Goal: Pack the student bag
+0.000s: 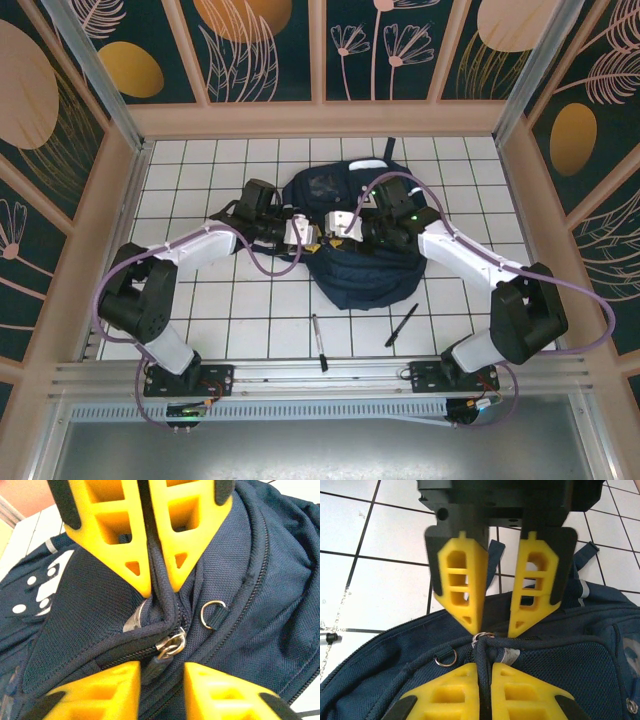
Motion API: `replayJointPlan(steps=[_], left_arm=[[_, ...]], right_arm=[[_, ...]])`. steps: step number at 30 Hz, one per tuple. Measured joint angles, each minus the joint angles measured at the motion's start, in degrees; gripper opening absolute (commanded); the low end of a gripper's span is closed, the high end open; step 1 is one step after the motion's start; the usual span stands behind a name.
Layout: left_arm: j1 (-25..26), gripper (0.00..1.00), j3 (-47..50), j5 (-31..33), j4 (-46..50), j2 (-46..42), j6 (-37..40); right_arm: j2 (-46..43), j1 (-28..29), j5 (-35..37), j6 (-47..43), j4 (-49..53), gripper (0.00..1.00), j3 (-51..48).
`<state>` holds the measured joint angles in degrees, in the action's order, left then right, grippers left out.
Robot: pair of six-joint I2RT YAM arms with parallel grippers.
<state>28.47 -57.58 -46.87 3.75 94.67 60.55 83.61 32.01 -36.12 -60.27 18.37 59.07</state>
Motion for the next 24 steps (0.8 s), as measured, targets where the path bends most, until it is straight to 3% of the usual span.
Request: replayJointPlan(steps=[2,9,16,18,19,24], left_arm=[[0.2,0.00,-1.2,0.5,0.9,0.6,-0.5],[0.4,0.00,-2.7,2.1,3.0,1.1,-0.6],[0.5,0.00,-3.0,9.0,2.9,1.2,-0.6],[0.4,0.36,-3.3,9.0,3.5,1.2,1.7],[0.4,0.45,-3.3,8.7,3.6,1.2,2.4],[0.4,0.50,-3.3,5.7,4.1,1.2,3.4]], right_arm=[[0.0,-0.1,0.0,0.0,0.3,0.00,0.0],[-0.5,-0.3,0.2,-1.4,1.9,0.00,0.0],[-1.4,-0.3,0.2,-2.5,2.6,0.00,-0.3],[-1.7,-0.3,0.2,-2.6,2.6,0.00,-0.9],[-1.9,-0.3,0.1,-2.7,2.6,0.00,-1.1],[-2.2,-0.3,0.0,-2.9,2.6,0.00,-1.4]])
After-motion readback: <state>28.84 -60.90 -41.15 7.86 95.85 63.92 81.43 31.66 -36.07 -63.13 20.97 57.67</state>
